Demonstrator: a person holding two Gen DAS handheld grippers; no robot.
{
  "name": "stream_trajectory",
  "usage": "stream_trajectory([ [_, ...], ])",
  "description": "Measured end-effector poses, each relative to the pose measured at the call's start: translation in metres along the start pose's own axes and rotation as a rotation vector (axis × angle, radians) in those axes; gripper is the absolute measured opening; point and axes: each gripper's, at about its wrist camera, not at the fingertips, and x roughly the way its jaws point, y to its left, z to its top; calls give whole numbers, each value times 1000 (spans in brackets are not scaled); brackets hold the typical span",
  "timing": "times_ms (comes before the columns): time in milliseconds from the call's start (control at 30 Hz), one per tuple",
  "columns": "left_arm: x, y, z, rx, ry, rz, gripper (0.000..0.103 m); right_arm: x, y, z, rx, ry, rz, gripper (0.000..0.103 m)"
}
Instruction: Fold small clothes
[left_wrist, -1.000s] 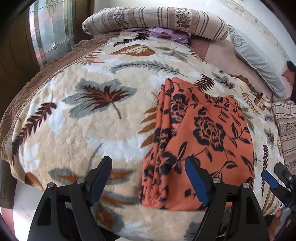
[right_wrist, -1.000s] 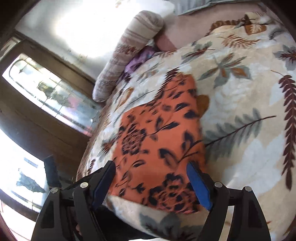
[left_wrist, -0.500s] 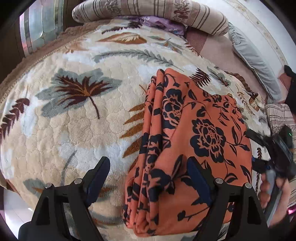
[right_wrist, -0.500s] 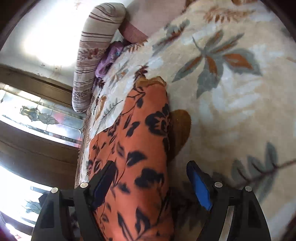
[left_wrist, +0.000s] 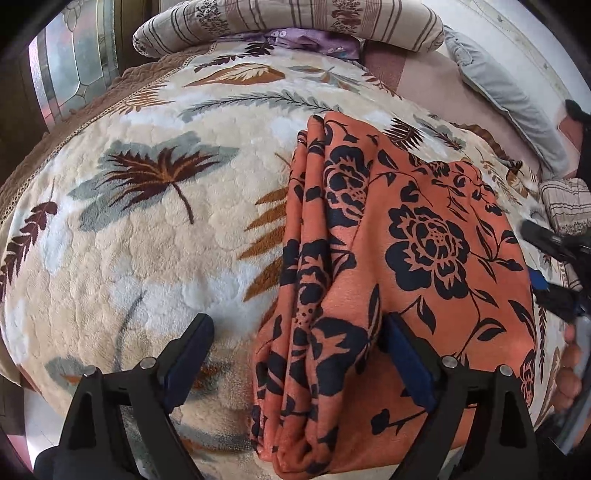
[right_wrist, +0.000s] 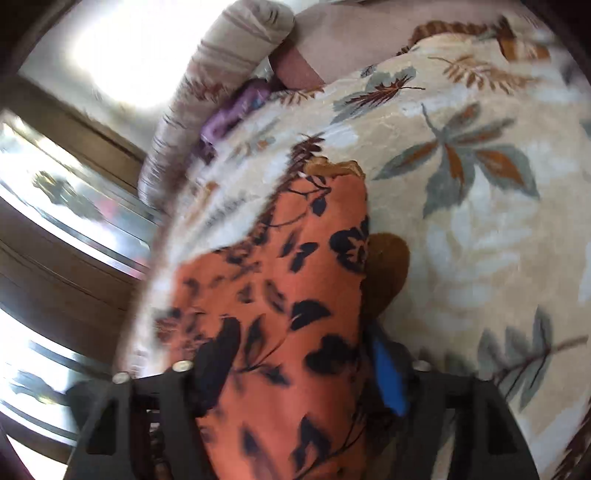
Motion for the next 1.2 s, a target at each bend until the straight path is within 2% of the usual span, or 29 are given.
stream_trajectory([
  [100,-1,0,-2,-1,-5,2,94,-26,-15,-20,108,-7,70,75],
  [167,0,-1,-1,-2,-7,5,94,-26,-26,-37,179,32,74,76],
  [200,-1,-1,-2,-2,-9,5,94,-18,-26,-44,185,74,77,71],
  [233,-1,0,-2,-1,-11,8,94,-9,-20,-51,141,131,77,61],
  [267,-1,-1,-1,0,-8,9,94,-6,-7,-56,54,144,6,49],
  [300,-2,0,-2,0,-10,11,94,-8,8,-58,-35,123,-54,42],
  [400,-5,1,-2,-14,-3,17,94,-15,56,-64,-273,61,-221,40],
  [433,-9,1,-1,-25,2,20,94,-9,60,-68,-321,72,-269,40],
  [467,-17,1,-1,-39,2,22,93,-2,54,-71,-313,94,-295,43],
  [533,-36,3,-4,-45,-44,7,93,-9,33,-68,-187,62,-229,55],
  [567,-44,4,-8,-29,-70,7,93,-15,27,-67,-145,57,-198,65],
  [600,-44,4,-13,-11,-67,47,93,-21,25,-67,-124,49,-178,67],
  [633,-33,7,-19,-4,-15,97,92,-29,28,-68,-135,25,-173,67],
  [667,-17,13,-26,-19,54,64,91,-36,32,-67,-154,-6,-174,67],
  [700,-15,20,-30,-51,40,28,90,-45,38,-67,-166,-38,-171,67],
  [733,-20,20,-30,-51,29,23,90,-53,45,-65,-175,-67,-150,67],
  [767,-24,21,-28,-59,37,12,85,-59,52,-62,-188,-85,-126,67],
  [833,-31,22,-23,-84,45,-35,81,-67,71,-58,-225,-113,-85,73],
  [867,-37,23,-19,-88,29,-45,81,-68,79,-55,-240,-111,-60,76],
  [933,-51,23,-6,-98,-21,-70,81,-58,89,-50,-247,-84,9,77],
  [1033,-57,19,27,-92,-67,-116,81,-32,84,-51,-191,-7,69,77],
  [1133,-26,8,64,-99,-17,-121,82,1,67,-60,-100,91,94,77],
  [1167,-13,9,70,-104,20,-139,82,2,64,-69,-86,101,94,77],
  [1200,5,10,75,-106,69,-113,77,2,62,-71,-98,90,92,77],
])
